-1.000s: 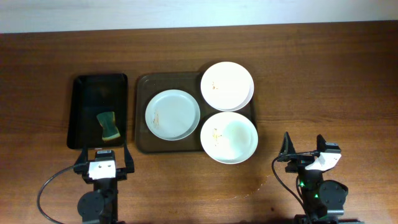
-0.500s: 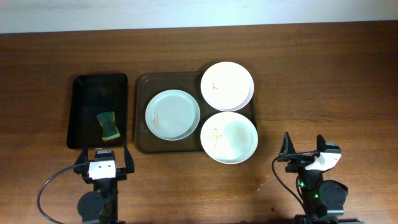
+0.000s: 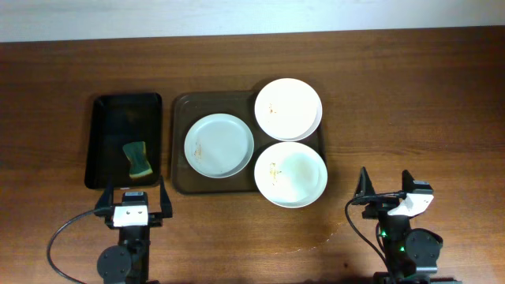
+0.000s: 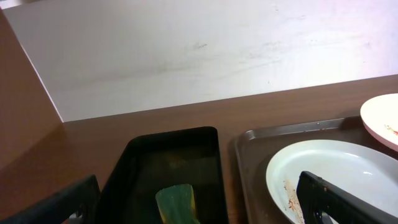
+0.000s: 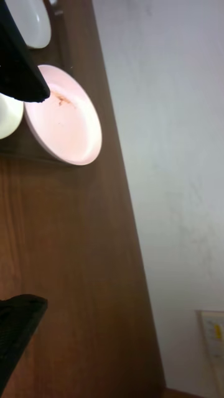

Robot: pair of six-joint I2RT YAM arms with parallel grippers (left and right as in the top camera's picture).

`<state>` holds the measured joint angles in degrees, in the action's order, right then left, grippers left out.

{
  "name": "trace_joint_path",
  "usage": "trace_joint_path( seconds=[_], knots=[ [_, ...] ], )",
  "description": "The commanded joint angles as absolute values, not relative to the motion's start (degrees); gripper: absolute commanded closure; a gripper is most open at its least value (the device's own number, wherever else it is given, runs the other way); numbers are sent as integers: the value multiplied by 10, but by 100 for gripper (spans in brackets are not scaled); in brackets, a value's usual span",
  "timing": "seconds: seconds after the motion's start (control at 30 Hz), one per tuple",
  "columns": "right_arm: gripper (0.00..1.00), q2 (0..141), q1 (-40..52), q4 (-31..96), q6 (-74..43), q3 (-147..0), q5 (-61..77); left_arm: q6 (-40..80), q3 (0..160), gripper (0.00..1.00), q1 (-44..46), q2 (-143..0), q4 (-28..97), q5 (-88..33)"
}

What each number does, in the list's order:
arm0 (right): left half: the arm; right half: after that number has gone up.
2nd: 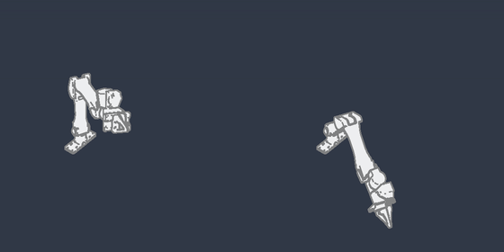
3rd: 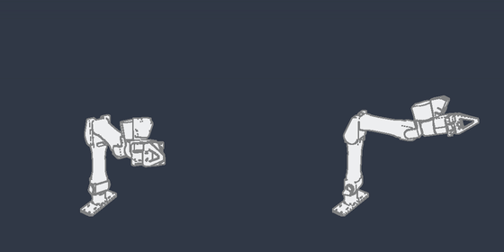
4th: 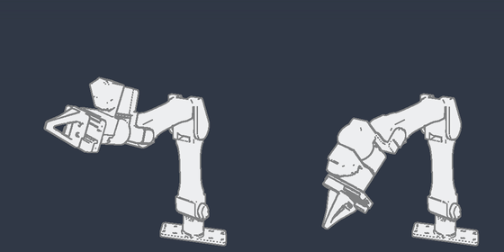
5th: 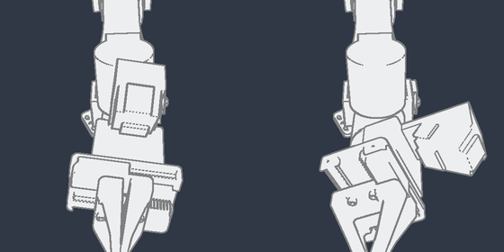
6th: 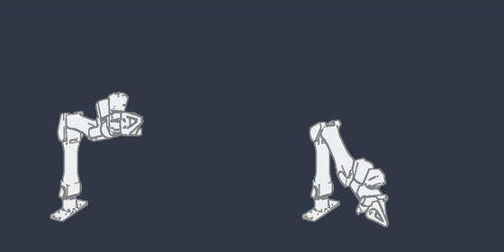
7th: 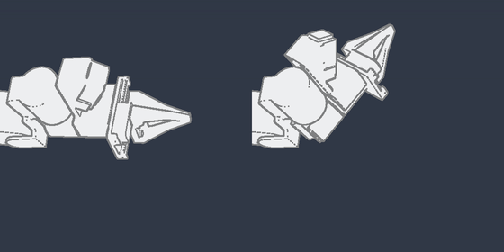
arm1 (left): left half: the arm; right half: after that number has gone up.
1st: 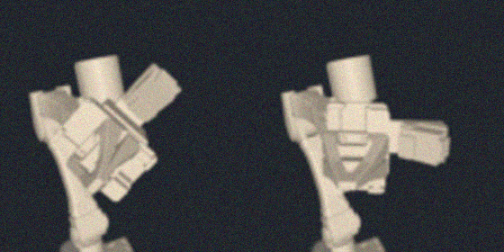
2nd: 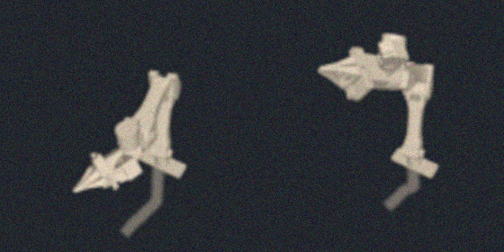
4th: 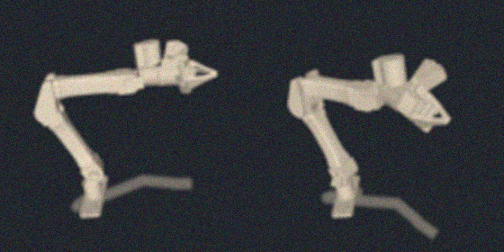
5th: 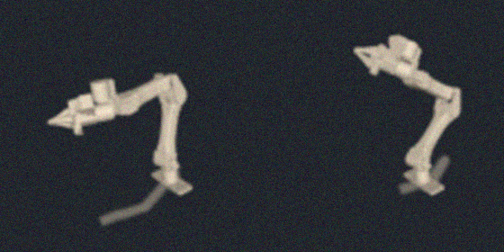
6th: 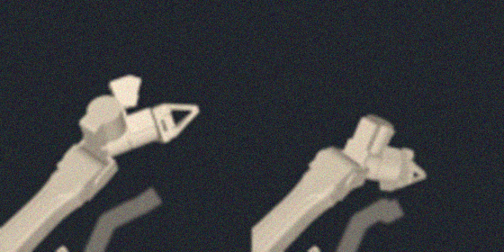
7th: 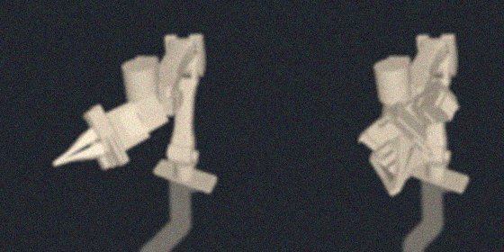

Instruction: Clean dirty plates on tray and stack at the side

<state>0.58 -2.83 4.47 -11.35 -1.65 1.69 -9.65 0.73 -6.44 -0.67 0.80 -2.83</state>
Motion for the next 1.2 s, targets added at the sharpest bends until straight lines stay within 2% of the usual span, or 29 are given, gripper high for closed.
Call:
trace_joint_path(
  seconds=[0.0, 0.2, 0.47, 0.53, 0.63, 0.8, 0.9, 1.03, 1.17],
  knots=[
    [2, 4, -26, 43, -109, -62, 26, -99, 37, 1, -64, -5, 5, -45],
    [2, 4, -26, 82, -109, -121, 26, -99, 135, 0, -64, -123, 4, -70],
    [2, 85, -26, 123, -107, -201, 43, -99, 354, 0, -64, -461, 8, -145],
    [2, 146, -26, 123, -107, -238, 72, -99, 405, 1, -64, -526, 24, -178],
    [2, 256, -26, 168, -107, -319, 80, -99, 493, 1, -64, -612, 119, -190],
    [2, 514, -26, 366, -107, -581, 116, -100, 686, 1, -64, -741, 295, -232],
    [2, 667, -26, 497, -107, -753, 136, -100, 796, 1, -64, -825, 462, -249],
    [1, 752, -17, 446, -112, -763, 232, -99, 812, 1, -64, -849, 496, -258],
    [2, 864, 127, 348, -223, -763, 160, -99, 811, 1, -64, -860, 484, -246]
  ],
)
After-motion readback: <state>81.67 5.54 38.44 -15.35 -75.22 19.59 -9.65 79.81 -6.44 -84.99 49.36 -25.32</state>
